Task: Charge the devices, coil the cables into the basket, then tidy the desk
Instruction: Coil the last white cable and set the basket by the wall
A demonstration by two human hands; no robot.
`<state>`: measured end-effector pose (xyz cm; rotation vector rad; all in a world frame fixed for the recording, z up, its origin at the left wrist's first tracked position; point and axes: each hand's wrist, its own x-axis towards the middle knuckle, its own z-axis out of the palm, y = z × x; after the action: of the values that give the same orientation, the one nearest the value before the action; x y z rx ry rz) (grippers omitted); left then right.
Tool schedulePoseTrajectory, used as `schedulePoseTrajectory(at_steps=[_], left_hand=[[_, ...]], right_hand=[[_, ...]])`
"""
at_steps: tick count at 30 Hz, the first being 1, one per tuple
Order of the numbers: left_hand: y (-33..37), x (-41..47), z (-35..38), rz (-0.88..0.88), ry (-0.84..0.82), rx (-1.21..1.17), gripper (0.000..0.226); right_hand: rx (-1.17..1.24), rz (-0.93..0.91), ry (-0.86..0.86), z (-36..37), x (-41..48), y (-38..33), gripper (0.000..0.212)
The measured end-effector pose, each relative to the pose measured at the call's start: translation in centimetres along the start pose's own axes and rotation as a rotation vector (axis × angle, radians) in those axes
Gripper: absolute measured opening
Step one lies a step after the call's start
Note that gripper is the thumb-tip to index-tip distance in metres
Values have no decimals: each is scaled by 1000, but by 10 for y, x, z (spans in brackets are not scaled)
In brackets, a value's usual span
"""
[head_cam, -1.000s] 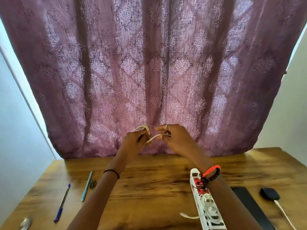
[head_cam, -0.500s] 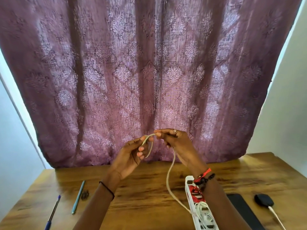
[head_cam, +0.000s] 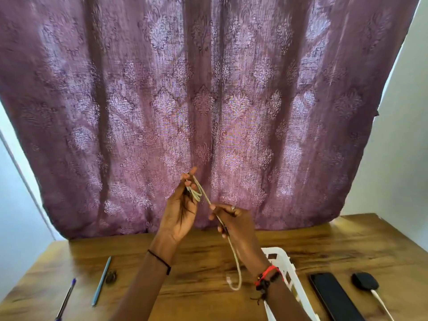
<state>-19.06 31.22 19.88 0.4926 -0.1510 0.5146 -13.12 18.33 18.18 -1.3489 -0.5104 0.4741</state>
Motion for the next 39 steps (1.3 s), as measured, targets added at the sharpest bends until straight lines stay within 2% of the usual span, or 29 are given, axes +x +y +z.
schedulePoseTrajectory(at_steps=[2, 3, 6, 7, 11, 15, 24, 25, 29, 30, 35, 39], left_hand=[[1, 5, 3, 69, 69, 69, 78], [2, 8, 5, 107, 115, 112, 72], [0, 12, 13, 209, 188, 409, 24], [-3, 12, 15, 240, 174, 519, 19], [-11, 8, 14, 325, 157, 941, 18], [-13, 6, 2, 319, 127, 1329, 23], [-2, -10, -16, 165, 31, 1838, 26], [-3, -13, -13, 155, 21, 1837, 25], [-6, -27, 0, -201, -78, 1419, 24], [-6, -30, 1, -267, -101, 1377, 24], [-11, -44, 3, -385, -59, 1087, 22], [-19, -50, 5, -471, -81, 927, 31]], right_hand=[[-100, 13, -35, 0, -5, 4, 8], [-164, 17, -68, 0, -8, 6, 11], [-364, -18, -151, 0, -13, 9, 18], [-416, -36, -165, 0, -13, 9, 19], [-586, -125, -199, -1, -11, -1, 25], [-725, -201, -287, -8, -7, -17, 19], [-935, -315, -307, -36, 6, -35, 23], [-961, -332, -316, -38, 8, -35, 22], [-1016, -430, -295, -46, 11, -39, 30], [-996, -441, -285, -47, 11, -40, 30], [-911, -489, -205, -50, 5, -42, 24], [-900, -536, -182, -53, 2, -43, 15]])
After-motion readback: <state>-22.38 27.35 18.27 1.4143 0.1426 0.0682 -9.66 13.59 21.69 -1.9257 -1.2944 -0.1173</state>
